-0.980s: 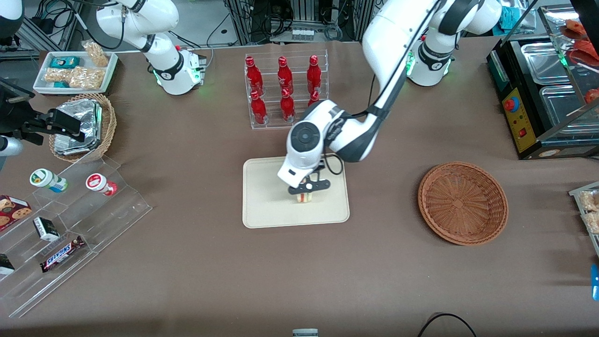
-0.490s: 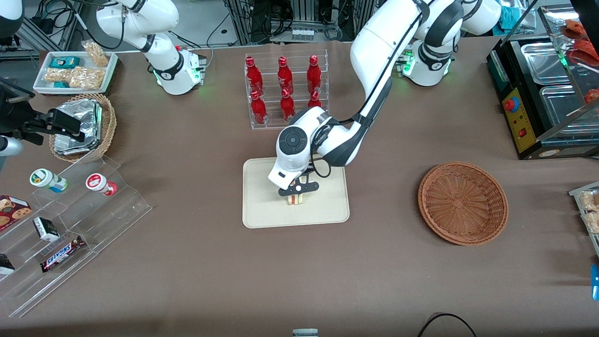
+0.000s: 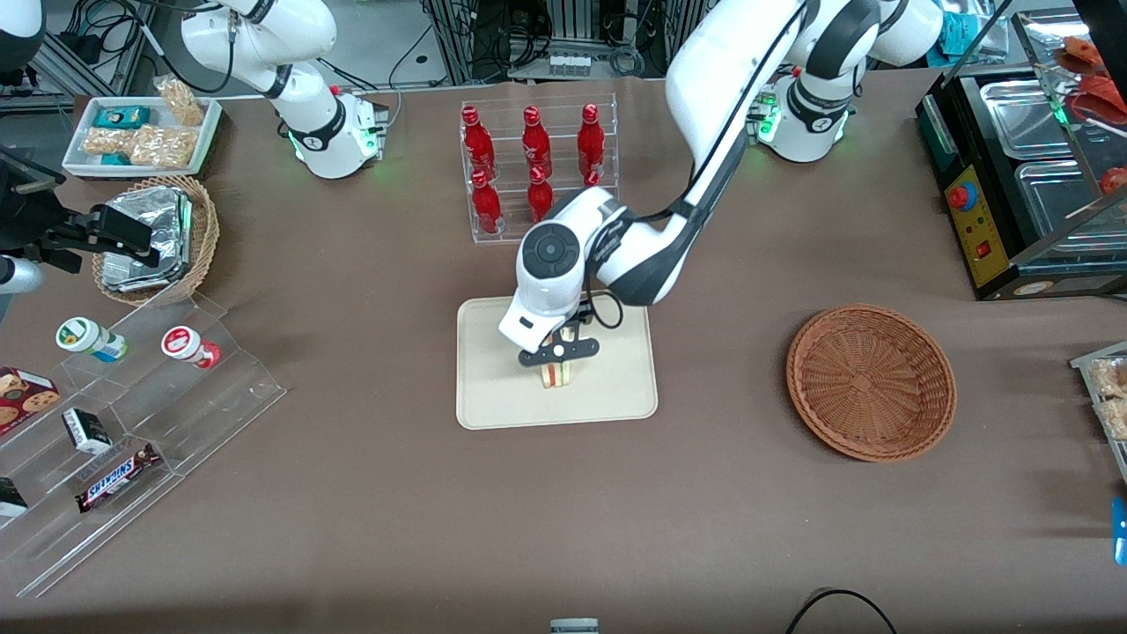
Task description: Place sandwich from basket to tray
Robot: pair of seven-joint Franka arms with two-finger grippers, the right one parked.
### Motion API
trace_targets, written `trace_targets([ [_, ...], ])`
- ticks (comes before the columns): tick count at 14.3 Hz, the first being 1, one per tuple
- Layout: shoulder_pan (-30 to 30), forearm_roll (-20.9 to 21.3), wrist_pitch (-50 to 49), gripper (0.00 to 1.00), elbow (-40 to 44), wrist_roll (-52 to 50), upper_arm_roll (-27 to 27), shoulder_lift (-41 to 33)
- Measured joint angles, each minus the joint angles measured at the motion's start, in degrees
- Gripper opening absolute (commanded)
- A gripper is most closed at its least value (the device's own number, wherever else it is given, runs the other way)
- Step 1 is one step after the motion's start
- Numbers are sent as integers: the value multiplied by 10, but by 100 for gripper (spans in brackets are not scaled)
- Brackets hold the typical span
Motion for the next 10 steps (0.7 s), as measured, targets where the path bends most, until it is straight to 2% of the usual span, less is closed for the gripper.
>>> trace_targets([
  [5, 11, 19, -119, 100, -71, 44, 44, -124],
  [10, 76, 21, -127, 100, -172, 187, 93, -191],
])
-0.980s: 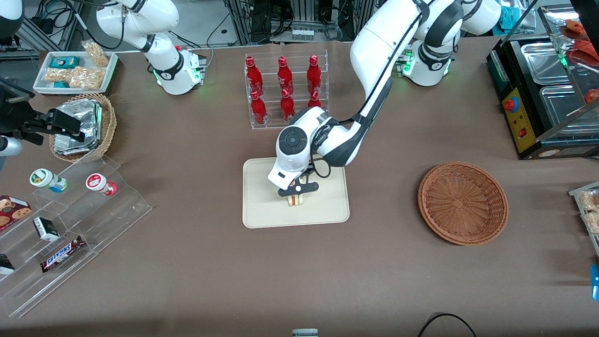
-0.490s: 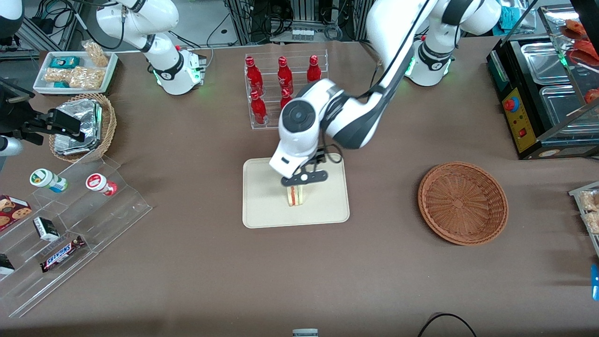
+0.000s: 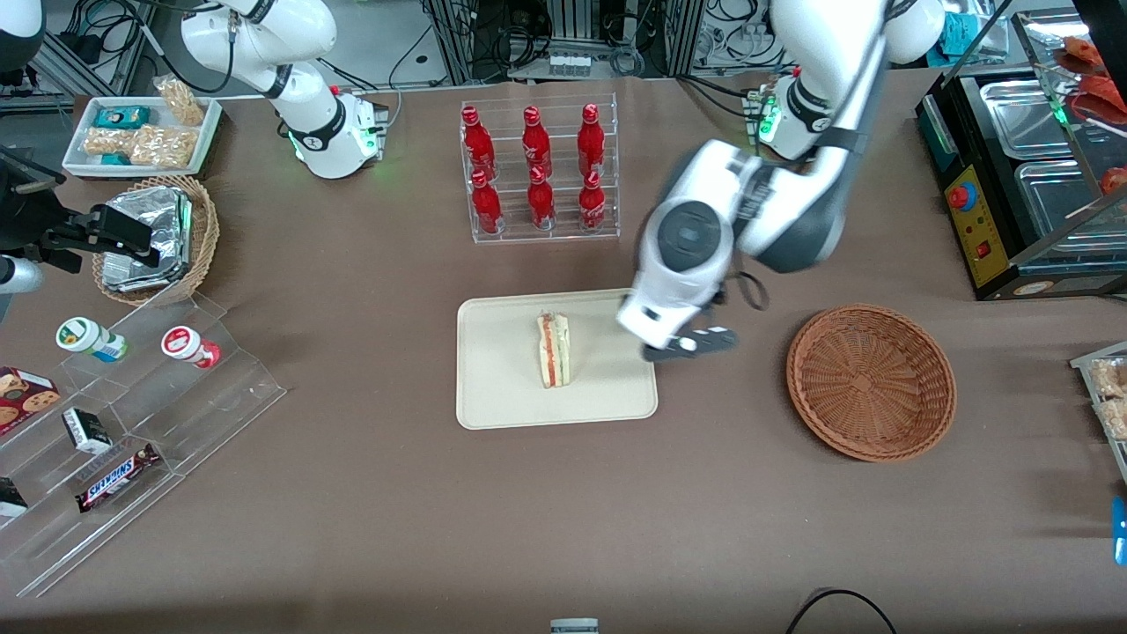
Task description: Place sandwich from basket to tray
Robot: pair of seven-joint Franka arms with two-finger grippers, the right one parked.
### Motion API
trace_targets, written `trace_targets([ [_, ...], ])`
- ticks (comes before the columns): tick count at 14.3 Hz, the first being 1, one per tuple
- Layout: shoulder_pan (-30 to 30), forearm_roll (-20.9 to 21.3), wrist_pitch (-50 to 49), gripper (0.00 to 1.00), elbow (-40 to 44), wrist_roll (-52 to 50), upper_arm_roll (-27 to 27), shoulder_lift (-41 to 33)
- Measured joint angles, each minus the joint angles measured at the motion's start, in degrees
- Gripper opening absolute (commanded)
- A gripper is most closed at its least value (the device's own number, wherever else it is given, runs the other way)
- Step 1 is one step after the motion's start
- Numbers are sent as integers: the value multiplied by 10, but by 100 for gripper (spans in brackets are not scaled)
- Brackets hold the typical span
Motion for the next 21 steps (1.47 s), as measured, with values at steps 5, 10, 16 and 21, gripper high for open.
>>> trace_targets([
  [5, 96, 0, -28, 100, -61, 158, 4, -90],
  [10, 174, 17, -88, 100, -73, 275, -6, -172],
  [16, 366, 64, -99, 100, -78, 330, -166, -220],
  [21, 393, 67, -98, 100, -74, 337, -175, -239],
])
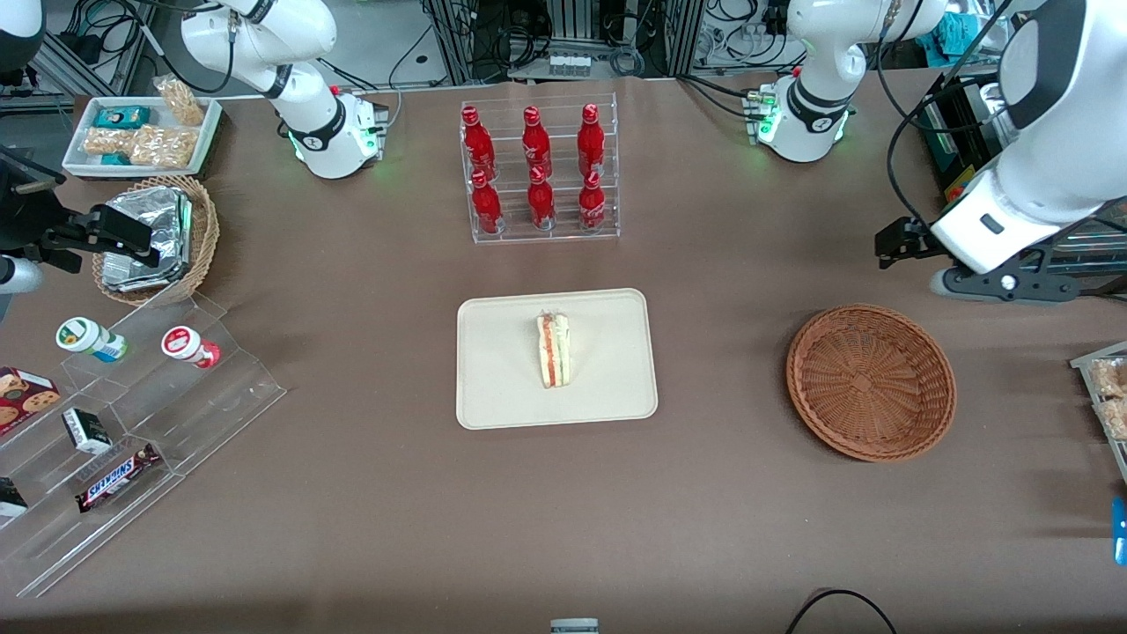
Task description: Place sandwich from basket to tray
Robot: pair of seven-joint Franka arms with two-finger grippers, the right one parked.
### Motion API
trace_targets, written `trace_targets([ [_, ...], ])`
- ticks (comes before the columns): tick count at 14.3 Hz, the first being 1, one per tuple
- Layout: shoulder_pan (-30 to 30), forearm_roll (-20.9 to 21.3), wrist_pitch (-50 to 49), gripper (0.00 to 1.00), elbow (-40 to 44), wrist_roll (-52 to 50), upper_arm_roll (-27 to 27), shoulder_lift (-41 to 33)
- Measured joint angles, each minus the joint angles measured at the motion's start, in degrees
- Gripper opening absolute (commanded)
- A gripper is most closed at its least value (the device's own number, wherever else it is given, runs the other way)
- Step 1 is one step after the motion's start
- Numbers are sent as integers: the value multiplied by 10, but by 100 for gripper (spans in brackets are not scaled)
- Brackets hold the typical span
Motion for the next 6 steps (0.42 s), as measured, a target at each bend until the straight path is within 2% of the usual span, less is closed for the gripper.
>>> trace_targets([
  [6, -4, -24, 0, 100, 7, 5, 58, -24],
])
